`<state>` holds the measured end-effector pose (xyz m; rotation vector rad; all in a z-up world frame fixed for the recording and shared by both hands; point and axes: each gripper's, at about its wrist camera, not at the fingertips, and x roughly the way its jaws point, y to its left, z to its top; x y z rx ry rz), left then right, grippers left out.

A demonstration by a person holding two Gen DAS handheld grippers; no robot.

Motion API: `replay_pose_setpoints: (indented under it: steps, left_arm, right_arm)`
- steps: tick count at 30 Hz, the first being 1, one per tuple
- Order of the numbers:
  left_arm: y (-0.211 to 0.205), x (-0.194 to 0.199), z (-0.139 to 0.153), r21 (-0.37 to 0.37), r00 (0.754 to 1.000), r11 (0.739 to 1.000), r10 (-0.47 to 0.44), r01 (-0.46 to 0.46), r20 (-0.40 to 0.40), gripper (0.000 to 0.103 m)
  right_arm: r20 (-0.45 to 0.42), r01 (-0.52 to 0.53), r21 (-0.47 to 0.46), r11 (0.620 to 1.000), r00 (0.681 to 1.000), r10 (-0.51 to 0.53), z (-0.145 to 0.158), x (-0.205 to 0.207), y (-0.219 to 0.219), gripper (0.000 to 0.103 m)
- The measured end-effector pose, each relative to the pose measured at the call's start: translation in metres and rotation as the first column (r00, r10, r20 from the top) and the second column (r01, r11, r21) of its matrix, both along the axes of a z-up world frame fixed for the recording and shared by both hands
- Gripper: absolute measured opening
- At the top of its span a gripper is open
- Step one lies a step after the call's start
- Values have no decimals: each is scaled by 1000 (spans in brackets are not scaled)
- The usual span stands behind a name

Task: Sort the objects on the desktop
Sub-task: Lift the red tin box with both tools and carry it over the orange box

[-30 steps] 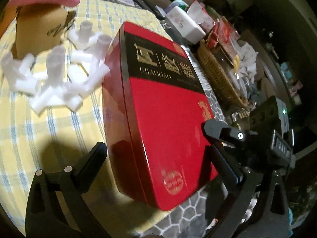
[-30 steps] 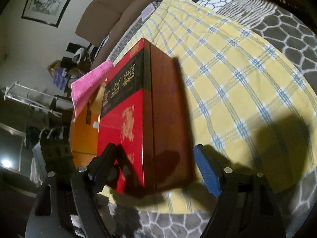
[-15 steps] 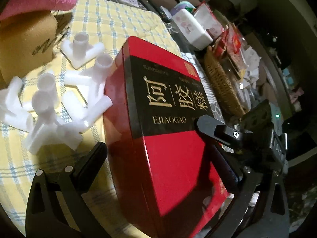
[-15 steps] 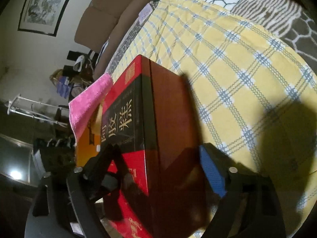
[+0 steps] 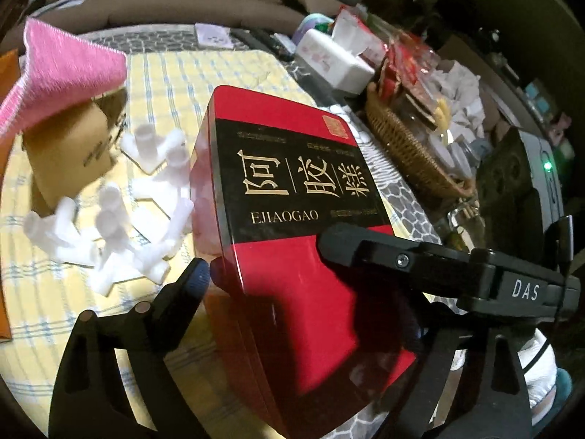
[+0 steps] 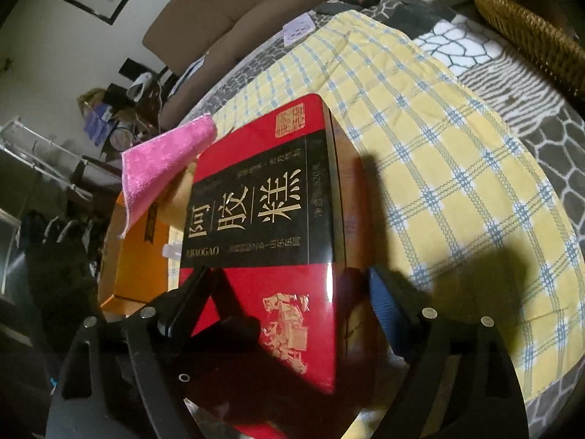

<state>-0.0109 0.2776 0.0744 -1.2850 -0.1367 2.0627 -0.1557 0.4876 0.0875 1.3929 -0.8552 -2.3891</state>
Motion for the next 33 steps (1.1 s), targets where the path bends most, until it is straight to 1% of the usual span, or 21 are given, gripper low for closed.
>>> replay_pose_setpoints:
  steps: [6, 10, 14, 20, 23, 26, 33]
  left_arm:
    - [-20, 7, 27, 29, 1000, 1000, 0, 0, -13, 90]
    - [-36, 11, 44, 57, 999, 998, 28, -27, -24, 90]
    - [-63, 16, 65, 72, 998, 996, 58, -56, -36, 90]
    - [-112, 23, 93, 91, 991, 989, 122, -116, -56, 90]
    - [-142, 26, 103, 94, 984, 982, 168, -161, -64, 89]
    - [-173, 27, 110, 81, 976, 977, 203, -197, -73, 89]
    - [-248, 26, 130, 71, 948, 953, 301, -295, -104, 89]
  right_arm:
    - [-31, -12, 7, 1000, 999, 12, 26, 7, -13, 88]
    - [-64, -25, 27, 999, 998, 26, 52, 12, -29, 88]
    - [-84, -54, 45, 998, 995, 58, 74, 16, -51, 87]
    - [-119, -105, 67, 992, 987, 113, 107, 18, -100, 87]
    - [-127, -139, 56, 989, 981, 146, 116, 15, -126, 87]
    - [-130, -165, 50, 985, 977, 170, 120, 14, -155, 87]
    - [-166, -247, 24, 969, 954, 248, 134, 1, -228, 87]
